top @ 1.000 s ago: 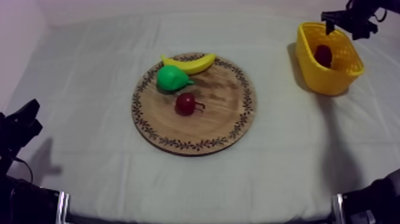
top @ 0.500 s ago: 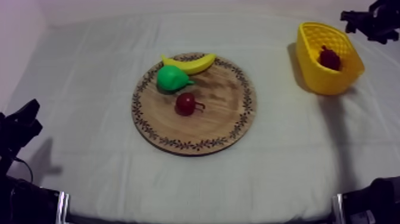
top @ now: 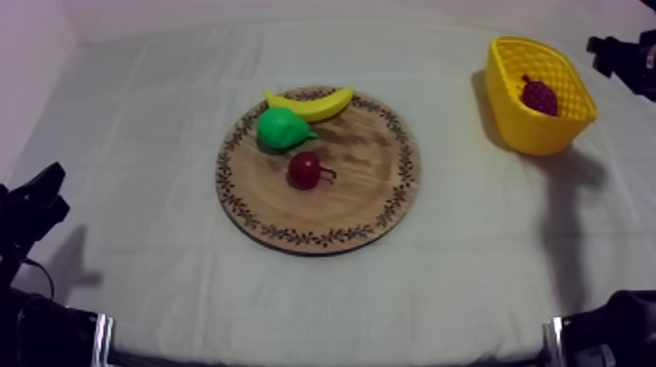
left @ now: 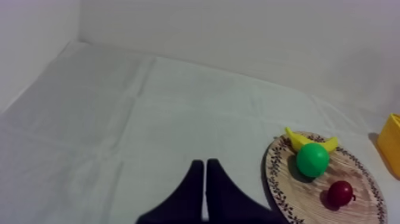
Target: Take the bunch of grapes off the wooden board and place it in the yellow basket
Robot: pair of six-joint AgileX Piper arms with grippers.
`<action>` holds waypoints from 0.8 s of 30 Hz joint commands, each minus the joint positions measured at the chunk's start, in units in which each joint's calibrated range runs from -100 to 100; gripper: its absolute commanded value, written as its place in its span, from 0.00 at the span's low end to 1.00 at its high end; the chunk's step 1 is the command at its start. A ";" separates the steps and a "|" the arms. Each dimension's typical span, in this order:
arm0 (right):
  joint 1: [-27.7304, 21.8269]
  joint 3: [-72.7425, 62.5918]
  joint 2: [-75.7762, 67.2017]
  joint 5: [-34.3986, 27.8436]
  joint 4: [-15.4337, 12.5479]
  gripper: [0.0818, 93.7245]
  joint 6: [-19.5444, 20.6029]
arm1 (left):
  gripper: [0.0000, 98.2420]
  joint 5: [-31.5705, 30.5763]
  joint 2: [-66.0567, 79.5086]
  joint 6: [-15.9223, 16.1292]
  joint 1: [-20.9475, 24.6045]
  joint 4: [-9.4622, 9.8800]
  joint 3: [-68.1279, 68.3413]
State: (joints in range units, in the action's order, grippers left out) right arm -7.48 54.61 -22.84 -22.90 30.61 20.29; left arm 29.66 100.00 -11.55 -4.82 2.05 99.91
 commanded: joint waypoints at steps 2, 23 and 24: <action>-0.19 6.15 -5.47 1.71 1.29 0.49 1.42 | 0.00 0.00 0.00 0.00 0.01 0.02 -0.02; 0.02 32.87 -32.48 12.46 -3.02 0.43 -5.35 | 0.00 0.00 0.00 0.00 0.01 0.02 -0.02; 0.01 34.36 -33.99 13.30 -5.02 0.43 -7.35 | 0.00 0.00 0.00 0.00 0.01 0.02 -0.02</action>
State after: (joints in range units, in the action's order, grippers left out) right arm -7.41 86.15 -53.77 -10.85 28.88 16.84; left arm 29.66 100.00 -11.55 -4.82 2.05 99.91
